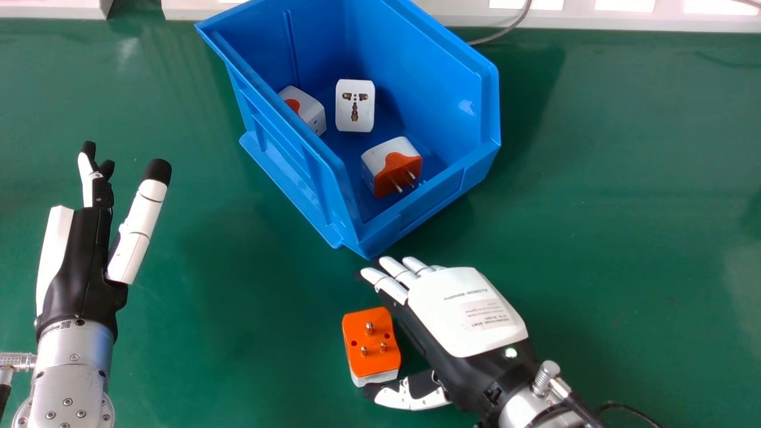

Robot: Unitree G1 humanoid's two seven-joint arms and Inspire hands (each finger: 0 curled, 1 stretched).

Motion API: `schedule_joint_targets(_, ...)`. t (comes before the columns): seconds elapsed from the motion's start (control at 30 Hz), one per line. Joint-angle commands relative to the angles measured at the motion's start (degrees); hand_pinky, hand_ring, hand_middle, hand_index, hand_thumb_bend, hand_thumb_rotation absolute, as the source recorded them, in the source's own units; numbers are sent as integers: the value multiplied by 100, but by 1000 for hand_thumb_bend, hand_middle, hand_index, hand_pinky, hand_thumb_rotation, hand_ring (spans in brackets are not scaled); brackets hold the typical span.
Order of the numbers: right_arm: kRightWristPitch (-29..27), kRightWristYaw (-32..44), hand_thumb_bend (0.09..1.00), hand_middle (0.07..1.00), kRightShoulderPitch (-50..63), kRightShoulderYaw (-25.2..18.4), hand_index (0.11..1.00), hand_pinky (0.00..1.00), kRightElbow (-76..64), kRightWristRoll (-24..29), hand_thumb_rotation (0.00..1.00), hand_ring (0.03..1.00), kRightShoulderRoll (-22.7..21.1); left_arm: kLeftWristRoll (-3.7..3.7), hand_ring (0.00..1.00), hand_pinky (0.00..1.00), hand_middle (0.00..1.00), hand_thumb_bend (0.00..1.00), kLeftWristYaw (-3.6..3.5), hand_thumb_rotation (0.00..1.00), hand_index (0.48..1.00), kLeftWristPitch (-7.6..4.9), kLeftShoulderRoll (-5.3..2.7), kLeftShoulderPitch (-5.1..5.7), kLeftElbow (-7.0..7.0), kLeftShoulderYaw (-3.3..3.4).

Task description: Pick all objects and put in blue box

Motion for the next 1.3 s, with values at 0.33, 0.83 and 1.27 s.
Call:
schedule_joint_targets(0.33,182,400,350,913,-367,164,856,894,256,-72,387,918,-73,33,1000,1000,1000,739,-71,1000,1000,139,79,34,-252,68)
schedule_joint_targets(0.83,161,573,335,917,-643,369,854,883,458,-103,390,919,-112,62,1000,1000,1000,739,-86,1000,1000,262,75,65,-387,55)
schedule_joint_targets(1.27,29,294,471,575,-1092,528,549,525,1031,-51,112,546,-147,92,1000,1000,1000,738,-70,1000,1000,297,61,87,-471,22)
